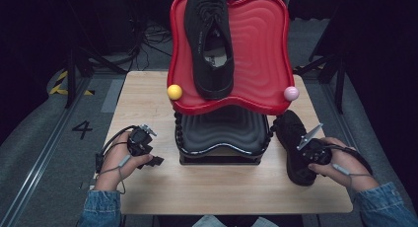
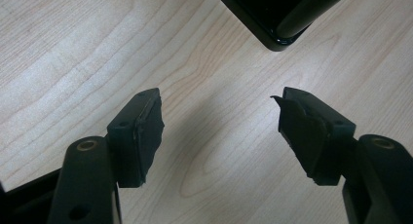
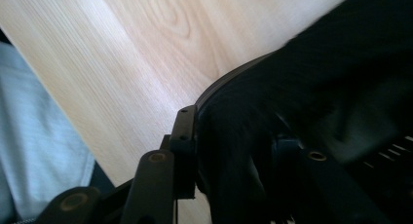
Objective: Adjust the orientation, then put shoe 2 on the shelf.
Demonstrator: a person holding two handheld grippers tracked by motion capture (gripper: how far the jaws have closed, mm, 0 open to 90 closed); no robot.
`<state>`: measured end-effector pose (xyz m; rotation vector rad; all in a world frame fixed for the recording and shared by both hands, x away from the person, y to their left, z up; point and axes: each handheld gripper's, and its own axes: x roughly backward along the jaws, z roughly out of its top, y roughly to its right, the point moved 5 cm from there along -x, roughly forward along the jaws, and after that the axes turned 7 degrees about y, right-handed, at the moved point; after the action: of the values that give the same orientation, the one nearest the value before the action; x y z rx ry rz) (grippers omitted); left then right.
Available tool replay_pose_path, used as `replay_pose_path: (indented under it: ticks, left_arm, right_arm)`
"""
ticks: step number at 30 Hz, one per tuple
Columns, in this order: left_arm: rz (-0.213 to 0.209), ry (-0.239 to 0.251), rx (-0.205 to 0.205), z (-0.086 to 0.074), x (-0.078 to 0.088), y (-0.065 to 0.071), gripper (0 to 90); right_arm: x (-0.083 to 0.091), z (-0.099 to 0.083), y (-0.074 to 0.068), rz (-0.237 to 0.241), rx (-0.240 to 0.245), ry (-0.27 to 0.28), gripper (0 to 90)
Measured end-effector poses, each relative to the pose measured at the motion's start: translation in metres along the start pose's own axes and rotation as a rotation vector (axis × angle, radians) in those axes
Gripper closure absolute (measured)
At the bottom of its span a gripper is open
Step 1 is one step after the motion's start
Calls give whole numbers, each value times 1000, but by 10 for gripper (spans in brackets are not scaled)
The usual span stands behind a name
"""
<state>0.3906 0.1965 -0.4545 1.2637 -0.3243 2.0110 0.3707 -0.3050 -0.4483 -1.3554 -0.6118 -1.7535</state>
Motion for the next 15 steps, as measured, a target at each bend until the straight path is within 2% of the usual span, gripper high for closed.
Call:
replay_pose_path:
  ticks: [3, 4, 8, 12, 15]
  left_arm:
    - [4, 6, -11, 1, 0, -1, 335]
    - [2, 7, -10, 1, 0, -1, 335]
    - [-5, 4, 1, -1, 0, -2, 335]
    - [-2, 12, 1, -2, 3, -3, 335]
    - [3, 16, -1, -2, 3, -3, 335]
  right_arm:
    - [-6, 4, -3, 59, 7, -2, 734]
    - [-6, 4, -2, 58, 13, 0, 763]
    - [-4, 3, 1, 66, -39, 19, 850]
    - [-1, 3, 2, 56, -60, 17, 873]
    - [9, 6, 1, 57, -65, 31, 872]
